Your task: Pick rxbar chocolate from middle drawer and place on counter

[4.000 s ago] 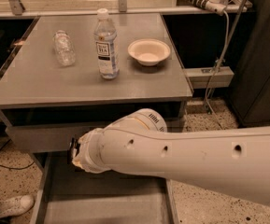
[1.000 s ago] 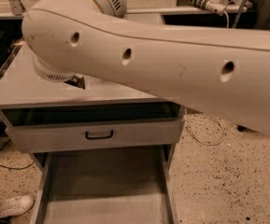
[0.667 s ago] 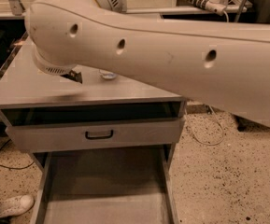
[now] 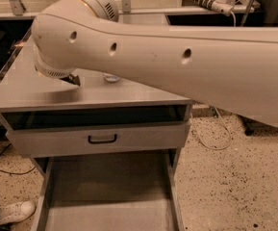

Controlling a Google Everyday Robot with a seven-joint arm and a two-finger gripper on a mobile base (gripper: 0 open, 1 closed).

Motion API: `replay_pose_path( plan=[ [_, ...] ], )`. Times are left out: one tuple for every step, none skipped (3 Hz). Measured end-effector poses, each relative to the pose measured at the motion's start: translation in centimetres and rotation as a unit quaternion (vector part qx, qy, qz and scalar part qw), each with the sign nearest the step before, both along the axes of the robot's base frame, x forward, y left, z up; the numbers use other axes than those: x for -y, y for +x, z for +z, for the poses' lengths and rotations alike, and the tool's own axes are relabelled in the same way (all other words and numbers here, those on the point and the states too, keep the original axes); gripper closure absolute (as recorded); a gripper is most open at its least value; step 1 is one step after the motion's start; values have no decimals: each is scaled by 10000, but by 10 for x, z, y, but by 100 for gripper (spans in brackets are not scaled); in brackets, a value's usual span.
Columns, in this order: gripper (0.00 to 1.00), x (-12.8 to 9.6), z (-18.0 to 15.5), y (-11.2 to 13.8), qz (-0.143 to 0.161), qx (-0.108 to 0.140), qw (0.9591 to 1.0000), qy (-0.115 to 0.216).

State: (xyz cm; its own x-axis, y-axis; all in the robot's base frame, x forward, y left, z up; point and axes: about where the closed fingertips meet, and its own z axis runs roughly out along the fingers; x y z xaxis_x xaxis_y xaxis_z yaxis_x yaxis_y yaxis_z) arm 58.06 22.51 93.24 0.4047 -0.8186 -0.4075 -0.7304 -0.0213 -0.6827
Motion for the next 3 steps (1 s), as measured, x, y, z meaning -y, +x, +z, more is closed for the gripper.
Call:
replay_pose_path(
  plan=[
    [100,-14,-30,10,121,101,9999,34],
    [100,-23,-55,17,171,127,9998,49],
    [100,-30,-68,19,283,132,9993,182]
  ],
)
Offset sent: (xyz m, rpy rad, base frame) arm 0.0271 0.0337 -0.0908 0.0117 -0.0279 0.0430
